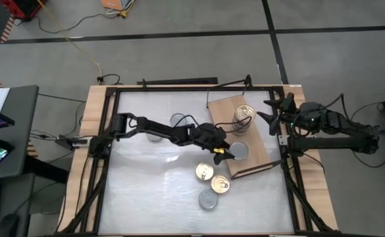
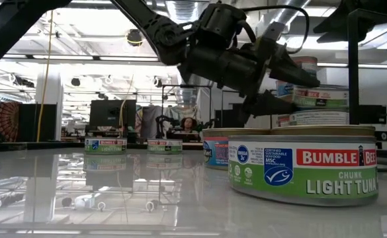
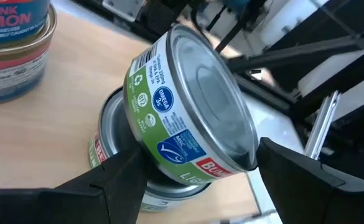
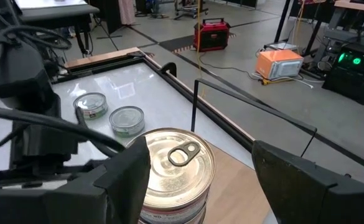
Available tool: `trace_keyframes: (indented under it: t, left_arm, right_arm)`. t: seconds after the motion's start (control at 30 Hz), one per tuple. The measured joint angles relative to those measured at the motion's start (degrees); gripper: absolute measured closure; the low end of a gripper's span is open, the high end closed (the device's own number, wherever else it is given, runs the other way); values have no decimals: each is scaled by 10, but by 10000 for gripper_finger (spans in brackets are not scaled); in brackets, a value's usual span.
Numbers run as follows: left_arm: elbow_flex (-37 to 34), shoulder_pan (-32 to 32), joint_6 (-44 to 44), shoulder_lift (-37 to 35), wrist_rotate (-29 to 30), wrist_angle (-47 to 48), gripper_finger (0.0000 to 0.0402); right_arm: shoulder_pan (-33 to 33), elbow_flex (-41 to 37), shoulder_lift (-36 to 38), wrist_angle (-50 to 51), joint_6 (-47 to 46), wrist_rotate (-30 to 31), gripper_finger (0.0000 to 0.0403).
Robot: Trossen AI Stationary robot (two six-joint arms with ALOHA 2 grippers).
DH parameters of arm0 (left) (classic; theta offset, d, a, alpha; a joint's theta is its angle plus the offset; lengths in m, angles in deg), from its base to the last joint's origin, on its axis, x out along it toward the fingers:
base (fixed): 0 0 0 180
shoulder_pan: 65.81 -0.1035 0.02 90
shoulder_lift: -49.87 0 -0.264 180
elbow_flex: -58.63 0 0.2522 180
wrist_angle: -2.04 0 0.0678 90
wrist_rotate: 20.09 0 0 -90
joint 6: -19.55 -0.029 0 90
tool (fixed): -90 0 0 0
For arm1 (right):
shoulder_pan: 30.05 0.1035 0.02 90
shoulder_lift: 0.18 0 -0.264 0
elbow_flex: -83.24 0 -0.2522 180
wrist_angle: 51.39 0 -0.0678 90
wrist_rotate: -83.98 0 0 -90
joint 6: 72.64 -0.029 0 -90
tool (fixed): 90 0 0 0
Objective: Stack canned seafood by type on shelf
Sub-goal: Stack the green tuna can on the green tuna can on the shelf
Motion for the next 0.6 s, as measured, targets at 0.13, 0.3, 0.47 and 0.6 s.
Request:
trace_keyframes:
  t: [0.13, 0.3, 0.47, 0.6]
  left_arm:
    - [0, 0, -26, -23, 11, 49, 121]
    - [-1, 0, -43, -43, 44, 88, 122]
    - [-1, 0, -38, -42, 42, 87, 122]
    - [-1, -5, -48, -47, 14, 98, 122]
  right_arm:
    - [0, 0, 0, 0, 0, 0, 97]
    - [0, 0, 0, -1, 0, 0, 97]
    - [0, 0, 0, -7, -3, 0, 97]
    - [0, 0, 0, -6, -4, 0, 97]
